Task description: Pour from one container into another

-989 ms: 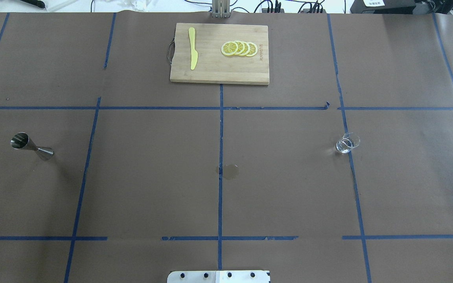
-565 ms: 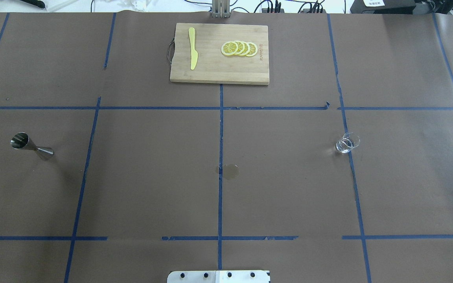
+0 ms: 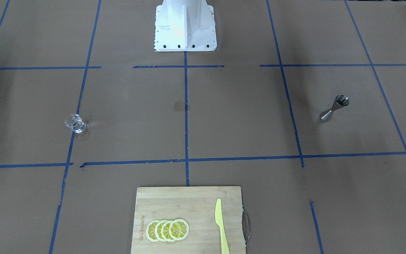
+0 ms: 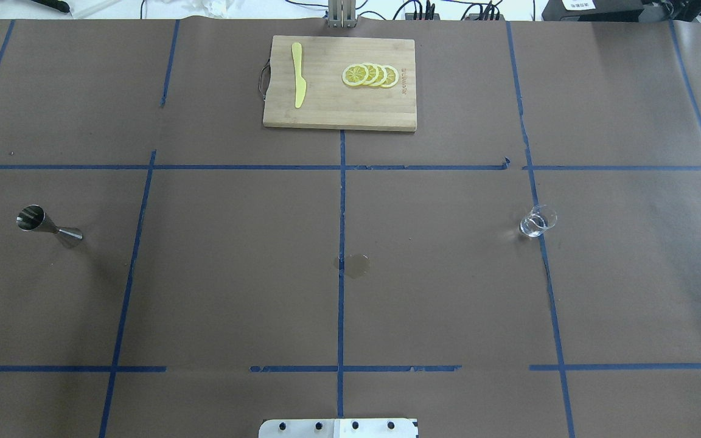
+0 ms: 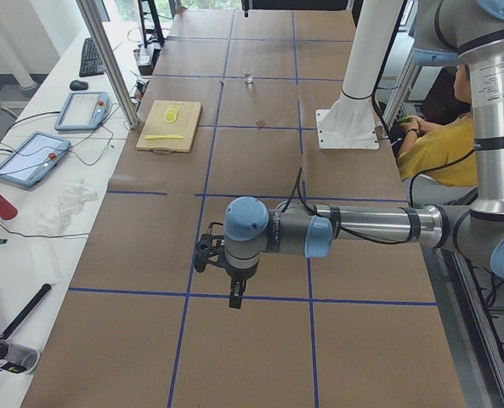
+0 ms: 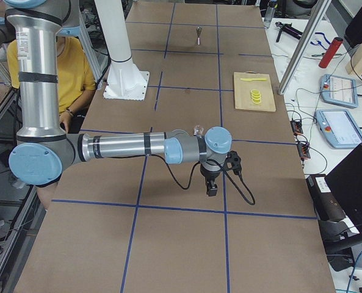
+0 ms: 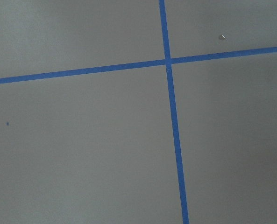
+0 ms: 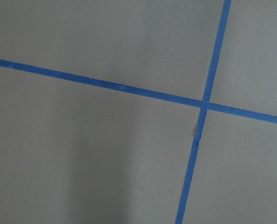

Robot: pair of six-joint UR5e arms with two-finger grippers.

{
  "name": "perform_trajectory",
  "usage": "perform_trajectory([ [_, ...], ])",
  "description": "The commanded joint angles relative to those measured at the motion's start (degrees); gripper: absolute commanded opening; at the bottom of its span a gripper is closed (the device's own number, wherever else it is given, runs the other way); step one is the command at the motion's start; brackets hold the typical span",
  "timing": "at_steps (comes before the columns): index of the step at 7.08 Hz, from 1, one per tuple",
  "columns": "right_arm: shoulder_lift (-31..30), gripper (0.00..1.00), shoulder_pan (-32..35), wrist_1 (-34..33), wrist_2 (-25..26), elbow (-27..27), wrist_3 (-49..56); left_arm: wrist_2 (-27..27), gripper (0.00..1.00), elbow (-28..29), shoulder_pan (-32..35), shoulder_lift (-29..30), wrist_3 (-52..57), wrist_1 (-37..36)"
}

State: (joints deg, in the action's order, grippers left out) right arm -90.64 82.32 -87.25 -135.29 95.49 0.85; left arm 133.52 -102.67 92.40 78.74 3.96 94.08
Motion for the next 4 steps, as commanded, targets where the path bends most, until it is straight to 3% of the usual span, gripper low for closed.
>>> perform_trajectory([
  [1, 0.02, 1.0, -0.14, 0.77, -0.85, -0.12, -0.06, 0.16, 1.0, -0.07, -0.03, 0.18, 0.0, 0.14],
  [4, -0.07, 1.0, -0.22, 0.85, -0.86, -0.12, 0.2, 0.94, 1.0, -2.44, 0.06, 0.63, 0.0, 0.06],
])
